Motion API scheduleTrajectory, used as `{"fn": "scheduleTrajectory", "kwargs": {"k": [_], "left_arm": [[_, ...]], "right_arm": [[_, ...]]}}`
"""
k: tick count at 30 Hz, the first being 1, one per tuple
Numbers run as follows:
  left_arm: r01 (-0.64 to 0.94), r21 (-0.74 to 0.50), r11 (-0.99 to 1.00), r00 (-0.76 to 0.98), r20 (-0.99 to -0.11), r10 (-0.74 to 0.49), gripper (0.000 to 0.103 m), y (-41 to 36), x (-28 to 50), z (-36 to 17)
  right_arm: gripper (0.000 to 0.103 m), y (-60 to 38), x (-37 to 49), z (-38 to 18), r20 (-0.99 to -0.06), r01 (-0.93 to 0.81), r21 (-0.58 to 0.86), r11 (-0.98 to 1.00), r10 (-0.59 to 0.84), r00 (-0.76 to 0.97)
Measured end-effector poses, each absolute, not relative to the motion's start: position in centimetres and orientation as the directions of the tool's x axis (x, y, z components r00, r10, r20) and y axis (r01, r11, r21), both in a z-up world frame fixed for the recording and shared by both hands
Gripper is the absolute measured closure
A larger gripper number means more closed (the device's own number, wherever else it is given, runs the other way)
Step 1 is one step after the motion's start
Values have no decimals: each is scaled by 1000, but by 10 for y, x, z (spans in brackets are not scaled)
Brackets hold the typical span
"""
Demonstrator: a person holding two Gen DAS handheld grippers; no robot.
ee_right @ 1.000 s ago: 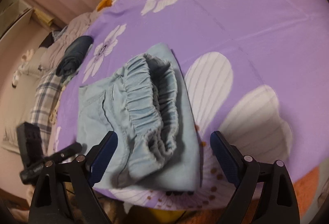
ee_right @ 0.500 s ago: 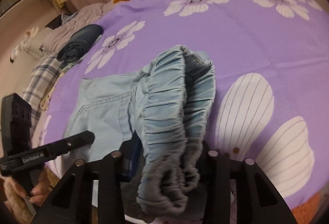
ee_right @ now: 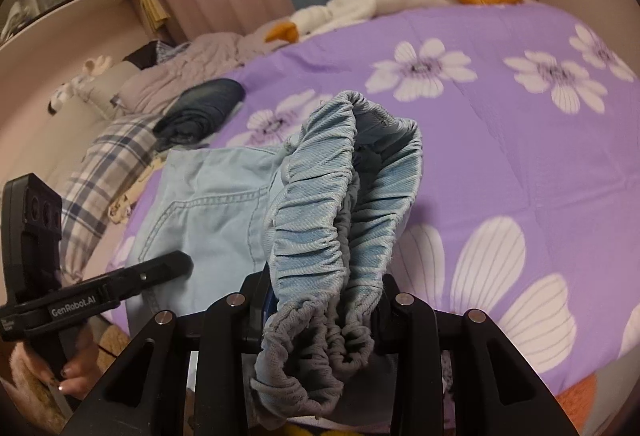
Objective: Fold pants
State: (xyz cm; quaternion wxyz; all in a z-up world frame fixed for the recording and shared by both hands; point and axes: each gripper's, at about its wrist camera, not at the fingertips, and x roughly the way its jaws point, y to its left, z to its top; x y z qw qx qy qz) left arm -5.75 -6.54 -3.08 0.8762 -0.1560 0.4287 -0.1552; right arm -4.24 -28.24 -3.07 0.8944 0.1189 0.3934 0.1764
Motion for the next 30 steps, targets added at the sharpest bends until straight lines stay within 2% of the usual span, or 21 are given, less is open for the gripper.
{"fn": "scheduleTrajectory", "kwargs": {"k": [16, 30], "left_arm": [[164, -336, 928, 648, -672, -358, 76, -62, -22, -1], [140, -310, 940, 583, -742, -331, 76, -68, 33, -26]], "right_arm": [[66, -272, -12, -2, -636, -242, 297, 924, 380, 672], [66, -271, 36, -20, -721, -178, 305, 936, 349, 599]]}}
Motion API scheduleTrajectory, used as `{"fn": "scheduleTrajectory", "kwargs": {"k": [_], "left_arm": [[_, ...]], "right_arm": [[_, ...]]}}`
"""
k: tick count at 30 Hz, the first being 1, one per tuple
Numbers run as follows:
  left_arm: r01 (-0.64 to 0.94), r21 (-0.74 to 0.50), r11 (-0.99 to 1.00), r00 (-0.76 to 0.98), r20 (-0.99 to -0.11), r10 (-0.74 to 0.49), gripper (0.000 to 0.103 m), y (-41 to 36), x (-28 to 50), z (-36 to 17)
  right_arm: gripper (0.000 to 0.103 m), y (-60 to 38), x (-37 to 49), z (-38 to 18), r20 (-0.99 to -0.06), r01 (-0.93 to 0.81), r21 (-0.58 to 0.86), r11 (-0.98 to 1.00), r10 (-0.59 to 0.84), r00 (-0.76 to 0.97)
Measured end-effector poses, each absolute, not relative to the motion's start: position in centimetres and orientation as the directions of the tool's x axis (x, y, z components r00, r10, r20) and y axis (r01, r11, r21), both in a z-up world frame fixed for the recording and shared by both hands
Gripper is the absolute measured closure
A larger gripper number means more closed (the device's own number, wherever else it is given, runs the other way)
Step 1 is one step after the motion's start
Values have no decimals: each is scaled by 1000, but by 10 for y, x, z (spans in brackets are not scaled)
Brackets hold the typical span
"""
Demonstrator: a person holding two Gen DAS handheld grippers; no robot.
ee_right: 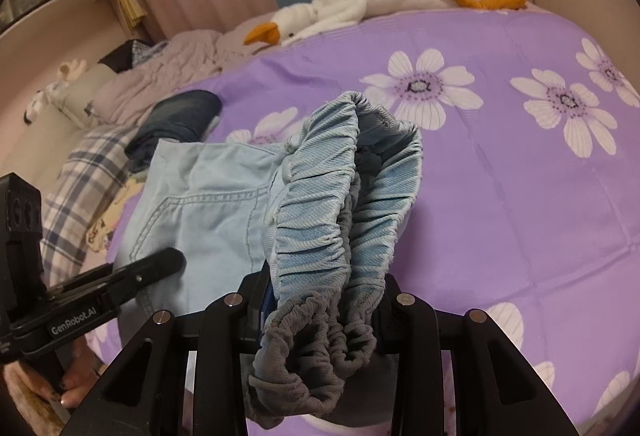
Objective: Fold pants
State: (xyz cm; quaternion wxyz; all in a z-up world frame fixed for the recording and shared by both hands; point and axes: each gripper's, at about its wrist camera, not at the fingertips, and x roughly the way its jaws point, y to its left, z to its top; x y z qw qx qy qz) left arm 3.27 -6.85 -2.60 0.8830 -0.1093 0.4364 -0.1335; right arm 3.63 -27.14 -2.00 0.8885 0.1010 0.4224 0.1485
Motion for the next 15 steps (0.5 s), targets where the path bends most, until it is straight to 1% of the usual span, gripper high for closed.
{"fn": "scheduleTrajectory", "kwargs": {"k": [10, 12, 15], "left_arm": [[66, -364, 929, 464, -813, -351, 76, -56, 73, -86], [47, -364, 930, 433, -832, -347, 74, -54, 79, -102], [18, -401, 916, 435, -822, -368, 69, -47, 79, -110]], "right_arm": [[66, -260, 76, -65, -820, -130, 273, 953, 302, 486], [64, -257, 80, -74, -838, -113, 268, 957, 289, 463], [60, -254, 79, -86, -856, -89, 236, 968, 250, 453]]}}
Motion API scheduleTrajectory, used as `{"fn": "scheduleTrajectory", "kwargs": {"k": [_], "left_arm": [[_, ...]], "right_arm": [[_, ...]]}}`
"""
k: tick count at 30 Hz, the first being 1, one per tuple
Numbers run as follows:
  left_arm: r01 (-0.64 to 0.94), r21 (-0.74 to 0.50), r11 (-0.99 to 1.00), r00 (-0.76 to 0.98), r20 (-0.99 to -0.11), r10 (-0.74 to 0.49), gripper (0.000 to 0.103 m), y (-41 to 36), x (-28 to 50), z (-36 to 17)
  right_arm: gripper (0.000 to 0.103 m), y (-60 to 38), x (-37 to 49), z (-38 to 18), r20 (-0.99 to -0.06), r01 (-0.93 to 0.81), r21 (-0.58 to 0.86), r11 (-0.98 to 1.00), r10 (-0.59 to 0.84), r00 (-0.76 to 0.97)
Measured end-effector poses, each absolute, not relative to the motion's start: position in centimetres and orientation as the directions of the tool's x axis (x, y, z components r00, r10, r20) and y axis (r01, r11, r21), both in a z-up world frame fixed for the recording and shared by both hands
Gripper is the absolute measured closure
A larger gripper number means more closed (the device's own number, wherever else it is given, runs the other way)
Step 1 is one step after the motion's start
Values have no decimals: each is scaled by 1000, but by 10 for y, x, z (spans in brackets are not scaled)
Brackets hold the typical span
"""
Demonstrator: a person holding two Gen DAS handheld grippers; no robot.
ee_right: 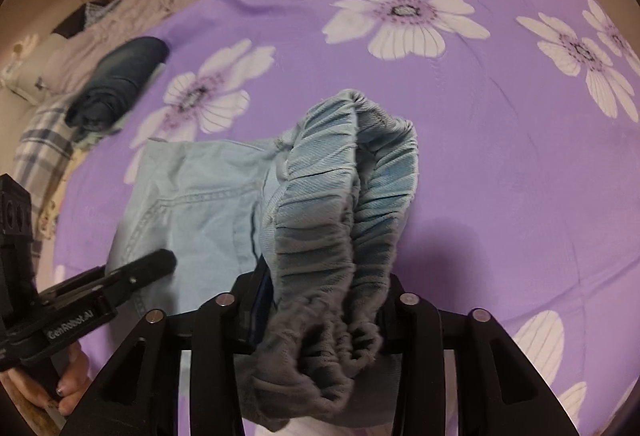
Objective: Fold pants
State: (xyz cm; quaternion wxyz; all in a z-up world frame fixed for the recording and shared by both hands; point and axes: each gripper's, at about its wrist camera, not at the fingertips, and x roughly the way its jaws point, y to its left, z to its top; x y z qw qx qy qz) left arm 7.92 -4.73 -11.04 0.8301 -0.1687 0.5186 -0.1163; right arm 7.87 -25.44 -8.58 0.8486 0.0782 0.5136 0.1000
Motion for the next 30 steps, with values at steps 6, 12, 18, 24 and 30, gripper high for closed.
{"fn": "scheduleTrajectory", "kwargs": {"k": [6, 12, 18, 24, 30], "left_arm": [[-9, -433, 901, 432, -814, -387, 59, -41, 74, -114], [-14, -340, 940, 450, -842, -298, 51, -43, 55, -87], [24, -360, 932, 587, -750, -305, 3, -28, 25, -23], [42, -244, 969, 666, -716, -210, 0, -31, 0, 17], [49, -239, 970, 650, -729, -213, 0, -31, -13, 16]], "right_arm": [[53, -261, 73, -96, -861, -72, 246, 967, 252, 443], [45, -265, 67, -84, -875, -33, 199, 979, 193, 445], [17, -271, 48, -33, -816, -32, 99, 995, 100, 569], [16, -272, 23, 10, -748, -48, 69, 996, 83, 659], [15, -264, 12, 19, -716, -82, 87, 993, 120, 687]]}}
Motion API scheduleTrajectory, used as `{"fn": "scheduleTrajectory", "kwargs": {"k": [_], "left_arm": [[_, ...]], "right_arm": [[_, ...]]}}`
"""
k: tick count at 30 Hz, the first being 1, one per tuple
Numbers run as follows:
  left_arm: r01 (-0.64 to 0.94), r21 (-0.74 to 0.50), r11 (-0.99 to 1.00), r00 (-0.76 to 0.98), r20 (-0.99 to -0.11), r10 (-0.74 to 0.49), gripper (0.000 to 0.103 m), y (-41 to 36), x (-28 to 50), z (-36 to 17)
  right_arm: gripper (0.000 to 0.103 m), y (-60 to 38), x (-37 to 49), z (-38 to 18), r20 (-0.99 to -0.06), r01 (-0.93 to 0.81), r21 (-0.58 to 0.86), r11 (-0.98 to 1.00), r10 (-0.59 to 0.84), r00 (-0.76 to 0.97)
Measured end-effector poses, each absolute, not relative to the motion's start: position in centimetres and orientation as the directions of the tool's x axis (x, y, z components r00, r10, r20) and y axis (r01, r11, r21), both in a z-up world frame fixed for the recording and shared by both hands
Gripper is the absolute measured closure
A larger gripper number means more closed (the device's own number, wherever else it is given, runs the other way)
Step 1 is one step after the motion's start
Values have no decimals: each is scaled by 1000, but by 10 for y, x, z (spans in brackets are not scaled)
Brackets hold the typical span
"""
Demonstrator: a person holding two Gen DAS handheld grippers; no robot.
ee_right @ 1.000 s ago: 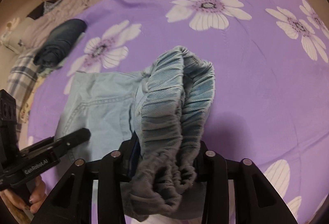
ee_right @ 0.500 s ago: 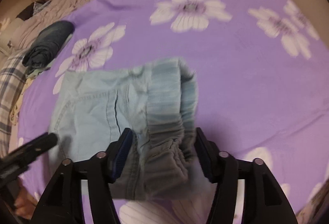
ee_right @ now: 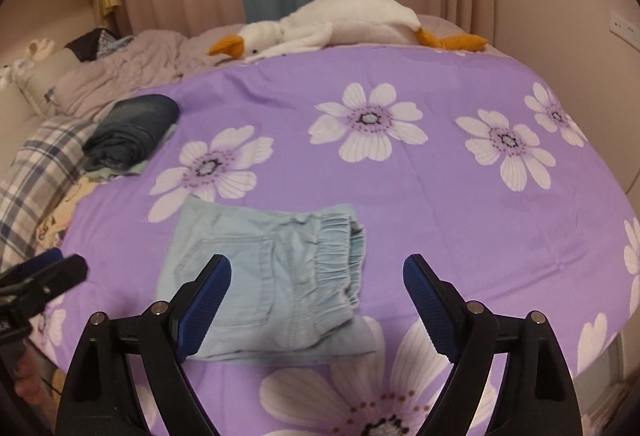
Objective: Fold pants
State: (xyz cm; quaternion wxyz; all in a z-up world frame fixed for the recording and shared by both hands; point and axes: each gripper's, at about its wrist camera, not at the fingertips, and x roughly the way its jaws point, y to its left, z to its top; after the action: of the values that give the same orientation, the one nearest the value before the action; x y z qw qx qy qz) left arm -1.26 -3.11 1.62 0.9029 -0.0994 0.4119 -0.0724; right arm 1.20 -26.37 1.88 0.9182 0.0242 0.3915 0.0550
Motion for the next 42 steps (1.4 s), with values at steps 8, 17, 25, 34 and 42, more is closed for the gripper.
{"fn": "scheduleTrajectory", "kwargs": {"k": [8, 17, 25, 34, 42], "left_arm": [[66, -234, 970, 632, -743, -222, 0, -38, -21, 11], [58, -215, 975, 617, -760, -204, 0, -44, -25, 8], [52, -194, 980, 609, -771, -185, 0, -48, -27, 7], [49, -182, 982, 606, -776, -174, 0, -48, -27, 5], [52, -176, 983, 603, -779, -172, 0, -46, -26, 3]], "right_arm": [[15, -255, 6, 14, -725, -91, 83, 992, 123, 678], [15, -255, 0, 13, -726, -86, 93, 992, 127, 676], [15, -258, -1, 10, -729, -81, 110, 991, 136, 671], [15, -260, -2, 8, -734, -75, 116, 990, 137, 665], [15, -262, -2, 6, -740, -70, 123, 990, 139, 658]]}}
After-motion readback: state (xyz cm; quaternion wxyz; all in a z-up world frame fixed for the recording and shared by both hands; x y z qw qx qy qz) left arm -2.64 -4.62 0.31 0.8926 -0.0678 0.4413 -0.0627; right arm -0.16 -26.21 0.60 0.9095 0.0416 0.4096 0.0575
